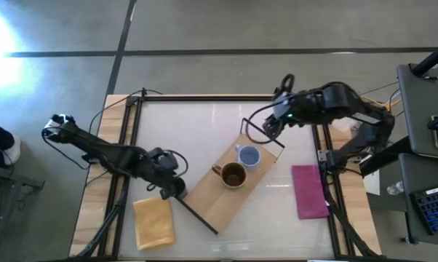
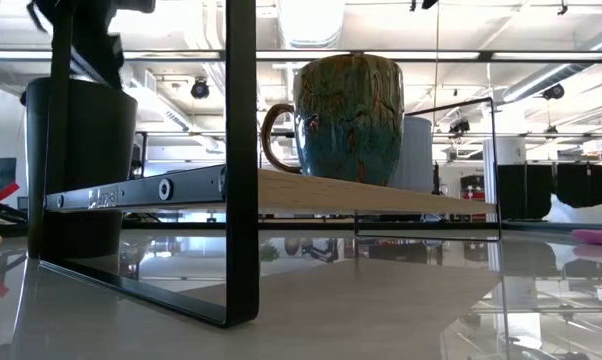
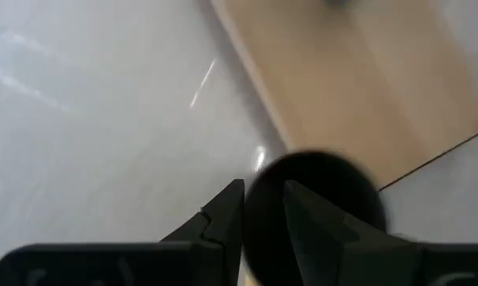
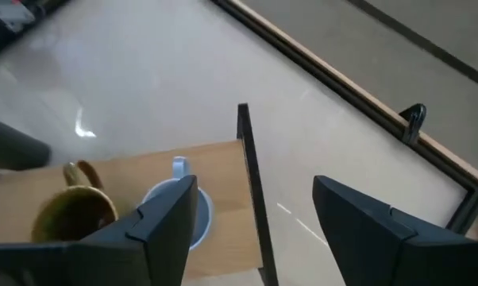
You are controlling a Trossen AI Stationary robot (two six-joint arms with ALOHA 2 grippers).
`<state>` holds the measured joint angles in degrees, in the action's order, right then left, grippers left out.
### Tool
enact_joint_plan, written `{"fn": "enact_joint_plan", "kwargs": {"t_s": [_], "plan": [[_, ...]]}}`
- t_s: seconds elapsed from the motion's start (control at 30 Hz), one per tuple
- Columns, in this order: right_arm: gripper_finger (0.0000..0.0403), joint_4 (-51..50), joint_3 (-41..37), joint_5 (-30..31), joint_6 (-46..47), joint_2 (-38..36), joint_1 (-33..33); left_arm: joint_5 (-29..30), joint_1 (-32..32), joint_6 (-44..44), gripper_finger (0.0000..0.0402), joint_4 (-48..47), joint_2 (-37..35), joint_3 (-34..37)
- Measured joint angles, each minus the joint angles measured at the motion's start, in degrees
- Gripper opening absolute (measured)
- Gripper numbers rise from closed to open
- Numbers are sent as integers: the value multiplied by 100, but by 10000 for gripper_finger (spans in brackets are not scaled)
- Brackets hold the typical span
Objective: Stack small to large cups/mugs on shelf
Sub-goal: Put the black cup on the shelf
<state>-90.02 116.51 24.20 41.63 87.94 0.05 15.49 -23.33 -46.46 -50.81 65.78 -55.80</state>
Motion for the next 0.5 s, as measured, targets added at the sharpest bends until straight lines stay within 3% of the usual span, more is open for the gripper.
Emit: {"fn": "enact_joint_plan", "kwargs": {"t_s": [0.5], "plan": [[244, 2, -538, -4, 191, -755, 7, -472, -2, 948, 77, -476, -175, -192]]}}
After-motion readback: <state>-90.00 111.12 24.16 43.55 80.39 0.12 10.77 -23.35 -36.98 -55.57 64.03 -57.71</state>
